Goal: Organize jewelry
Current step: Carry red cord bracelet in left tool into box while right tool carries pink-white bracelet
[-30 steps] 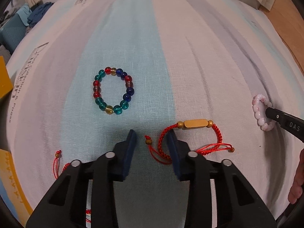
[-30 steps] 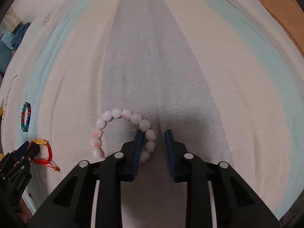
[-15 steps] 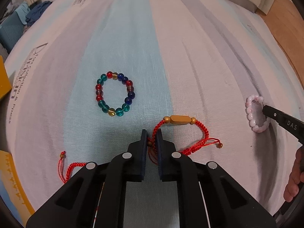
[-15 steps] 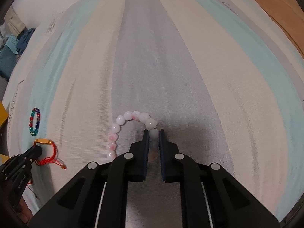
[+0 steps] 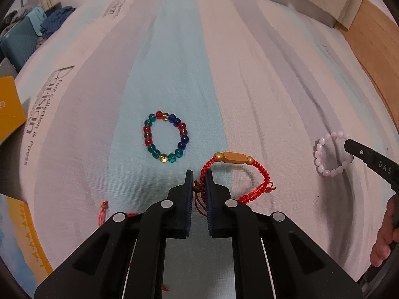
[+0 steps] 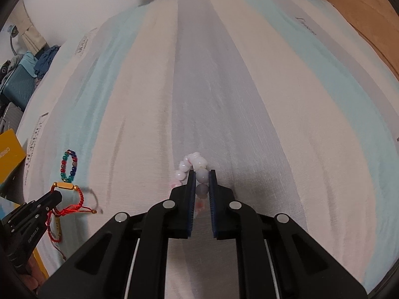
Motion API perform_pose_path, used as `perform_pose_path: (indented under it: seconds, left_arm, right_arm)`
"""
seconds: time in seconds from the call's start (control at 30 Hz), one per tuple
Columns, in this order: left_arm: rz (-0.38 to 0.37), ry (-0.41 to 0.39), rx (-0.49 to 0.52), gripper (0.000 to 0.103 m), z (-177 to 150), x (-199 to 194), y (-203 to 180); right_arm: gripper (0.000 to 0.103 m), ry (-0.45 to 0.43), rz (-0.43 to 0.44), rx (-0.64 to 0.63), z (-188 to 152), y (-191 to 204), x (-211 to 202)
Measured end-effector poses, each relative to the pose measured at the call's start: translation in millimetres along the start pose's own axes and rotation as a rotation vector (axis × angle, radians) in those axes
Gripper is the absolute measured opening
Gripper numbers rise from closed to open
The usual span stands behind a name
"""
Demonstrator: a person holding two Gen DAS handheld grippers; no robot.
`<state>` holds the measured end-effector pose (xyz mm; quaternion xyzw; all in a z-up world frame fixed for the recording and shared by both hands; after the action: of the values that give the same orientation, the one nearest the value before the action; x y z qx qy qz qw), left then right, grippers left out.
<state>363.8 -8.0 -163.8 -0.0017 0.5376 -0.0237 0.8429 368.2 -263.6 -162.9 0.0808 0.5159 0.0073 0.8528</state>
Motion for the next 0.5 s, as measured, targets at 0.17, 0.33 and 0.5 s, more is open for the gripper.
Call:
perform_pose_path:
  seconds: [0.17,0.33,0.5]
  left_arm:
    - [0.015,-0.015,0.015,0.008,2,-9,-1]
    - [0.028,-0.037,0.017,0.008,3,-21,-2]
    - [0.061,-0.050,0.010,0.008,5,-35,6]
  right_arm:
    - [0.010,-0.007,0.004,-0.022,5,13,-1]
    - [0.010,-0.017,0.002,-0.042,5,21,-6]
    - [0.010,-0.035,-0.006,-0.075,6,32,-15]
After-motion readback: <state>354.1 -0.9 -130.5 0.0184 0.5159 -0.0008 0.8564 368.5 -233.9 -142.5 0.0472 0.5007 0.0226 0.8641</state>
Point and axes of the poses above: each gripper's, at about its wrist camera, not at the fingertips, and x roughly the way its jaws point, y to its left, z to its top, the point moved 10 cm from there along x, roughly the way its jaws point, and after that the axes turned 2 degrees about z, right-handed, at the moved point
